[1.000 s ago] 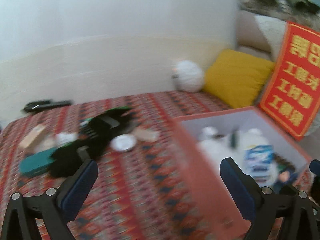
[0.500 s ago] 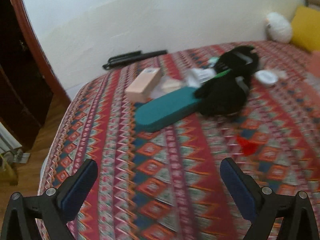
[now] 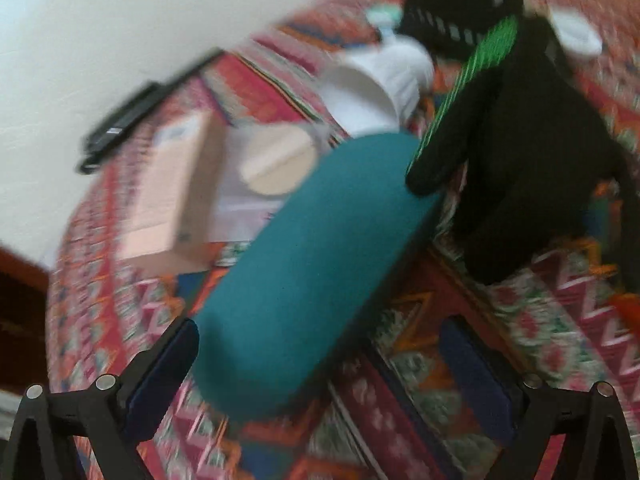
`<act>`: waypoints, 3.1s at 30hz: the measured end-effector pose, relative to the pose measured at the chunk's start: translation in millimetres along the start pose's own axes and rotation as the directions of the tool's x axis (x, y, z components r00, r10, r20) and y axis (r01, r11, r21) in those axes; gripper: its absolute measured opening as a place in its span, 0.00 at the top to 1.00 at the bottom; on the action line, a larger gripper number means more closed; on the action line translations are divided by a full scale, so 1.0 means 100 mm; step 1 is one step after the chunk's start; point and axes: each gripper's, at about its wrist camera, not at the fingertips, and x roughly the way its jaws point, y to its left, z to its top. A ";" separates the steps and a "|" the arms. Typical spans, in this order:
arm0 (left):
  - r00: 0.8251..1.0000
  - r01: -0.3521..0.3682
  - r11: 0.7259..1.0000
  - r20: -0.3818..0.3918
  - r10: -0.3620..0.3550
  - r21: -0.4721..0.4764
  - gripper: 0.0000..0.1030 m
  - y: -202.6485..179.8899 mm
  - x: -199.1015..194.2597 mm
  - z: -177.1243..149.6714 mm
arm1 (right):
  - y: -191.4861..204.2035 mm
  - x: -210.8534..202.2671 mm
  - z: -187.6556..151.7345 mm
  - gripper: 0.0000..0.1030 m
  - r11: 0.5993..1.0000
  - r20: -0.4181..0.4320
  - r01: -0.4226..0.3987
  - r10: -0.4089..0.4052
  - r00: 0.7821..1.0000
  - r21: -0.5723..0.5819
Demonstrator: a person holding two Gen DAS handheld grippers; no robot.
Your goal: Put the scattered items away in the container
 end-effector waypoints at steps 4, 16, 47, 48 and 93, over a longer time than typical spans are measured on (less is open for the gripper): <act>0.998 0.063 0.998 0.018 -0.063 0.026 0.00 0.06 0.16 0.16 | 0.06 0.20 0.20 0.13 0.989 0.046 0.079 -0.074 0.996 -0.122; 0.990 0.143 0.980 0.033 -0.140 -0.139 0.28 0.13 0.03 -0.04 | 0.00 0.47 0.72 0.33 0.954 0.057 0.149 -0.139 0.989 -0.258; 0.965 0.250 0.896 0.022 -0.260 -0.367 0.35 -0.50 -0.69 -0.69 | -0.25 -0.83 -0.42 0.44 0.951 -0.104 0.029 -0.063 0.993 -0.307; 0.963 0.259 0.888 0.025 -0.270 -0.380 0.35 -0.52 -0.76 -0.72 | -0.27 -0.88 -0.44 0.44 0.957 -0.131 -0.008 -0.032 0.991 -0.290; 0.975 0.212 0.824 0.057 -0.215 -0.525 0.36 -0.80 -1.02 -1.21 | 0.41 -0.08 0.15 0.38 0.945 0.009 0.086 -0.087 0.996 -0.315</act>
